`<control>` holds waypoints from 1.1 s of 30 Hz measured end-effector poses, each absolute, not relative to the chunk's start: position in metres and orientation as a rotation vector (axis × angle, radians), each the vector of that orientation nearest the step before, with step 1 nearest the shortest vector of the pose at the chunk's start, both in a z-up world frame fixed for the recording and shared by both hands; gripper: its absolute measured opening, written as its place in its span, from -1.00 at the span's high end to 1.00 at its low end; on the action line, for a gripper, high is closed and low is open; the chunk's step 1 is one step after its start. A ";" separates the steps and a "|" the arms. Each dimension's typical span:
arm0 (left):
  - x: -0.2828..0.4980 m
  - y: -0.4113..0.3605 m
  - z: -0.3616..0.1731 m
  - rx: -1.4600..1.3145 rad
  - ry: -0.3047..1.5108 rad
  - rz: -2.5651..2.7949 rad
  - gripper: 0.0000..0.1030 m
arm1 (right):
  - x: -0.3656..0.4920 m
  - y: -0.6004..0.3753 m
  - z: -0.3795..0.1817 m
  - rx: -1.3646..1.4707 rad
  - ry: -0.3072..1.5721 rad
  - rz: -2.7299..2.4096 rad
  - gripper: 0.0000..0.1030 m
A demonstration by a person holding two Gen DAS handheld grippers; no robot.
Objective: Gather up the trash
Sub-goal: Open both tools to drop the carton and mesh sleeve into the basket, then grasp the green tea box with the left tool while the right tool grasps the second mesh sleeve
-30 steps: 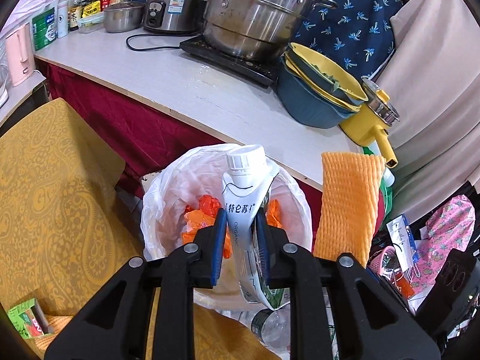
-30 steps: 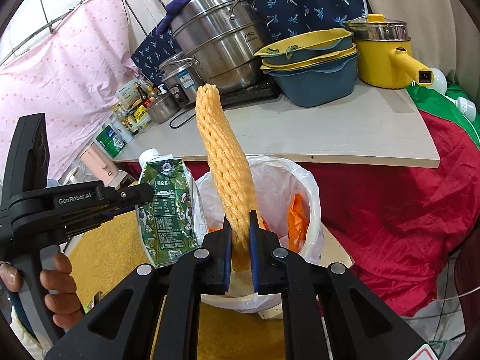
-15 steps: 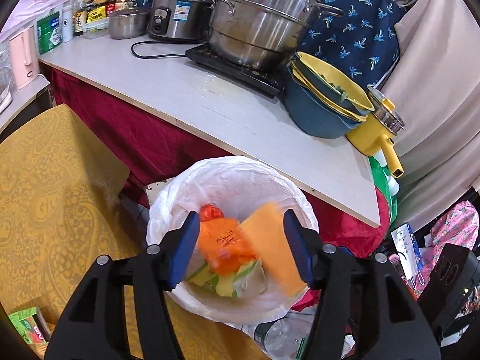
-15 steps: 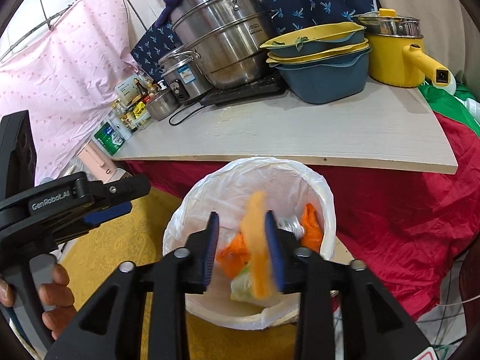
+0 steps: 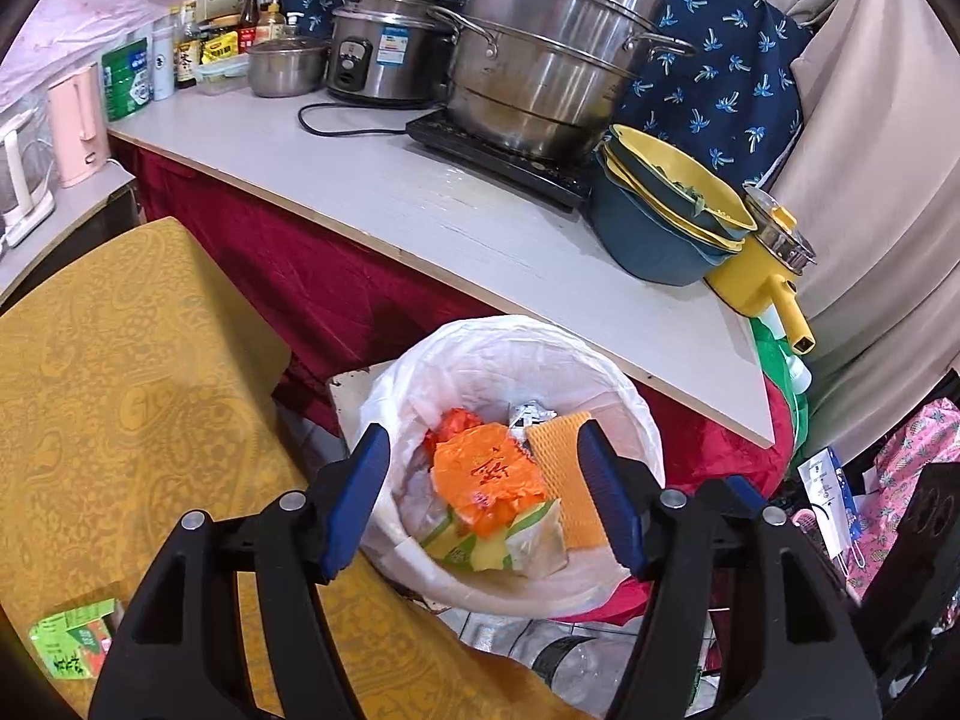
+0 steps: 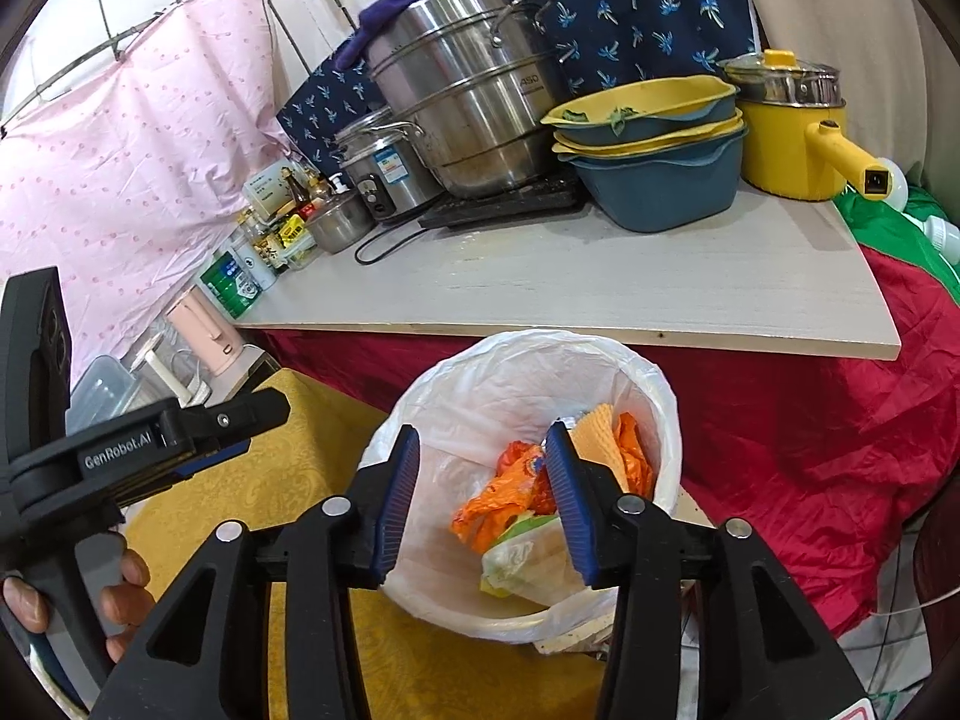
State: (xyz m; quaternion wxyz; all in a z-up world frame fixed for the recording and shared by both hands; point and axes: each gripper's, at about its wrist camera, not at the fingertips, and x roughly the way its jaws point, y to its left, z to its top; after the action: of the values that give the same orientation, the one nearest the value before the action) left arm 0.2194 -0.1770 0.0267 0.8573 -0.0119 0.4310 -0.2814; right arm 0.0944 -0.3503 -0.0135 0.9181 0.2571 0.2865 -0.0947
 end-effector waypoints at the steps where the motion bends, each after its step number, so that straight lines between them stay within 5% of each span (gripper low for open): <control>1: 0.217 -0.172 0.028 -0.024 0.899 -0.587 -0.21 | 0.094 -0.348 -0.012 0.527 0.587 -0.194 0.08; 33: 0.164 0.063 0.014 0.061 0.850 -0.364 -0.28 | 0.091 -0.158 0.004 0.348 0.676 0.068 -0.09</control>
State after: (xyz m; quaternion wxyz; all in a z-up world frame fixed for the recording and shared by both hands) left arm 0.1638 0.0633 0.0139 0.8947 0.0296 0.4098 -0.1753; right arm 0.0915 -0.1578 0.0040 0.9280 0.1700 0.3298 0.0330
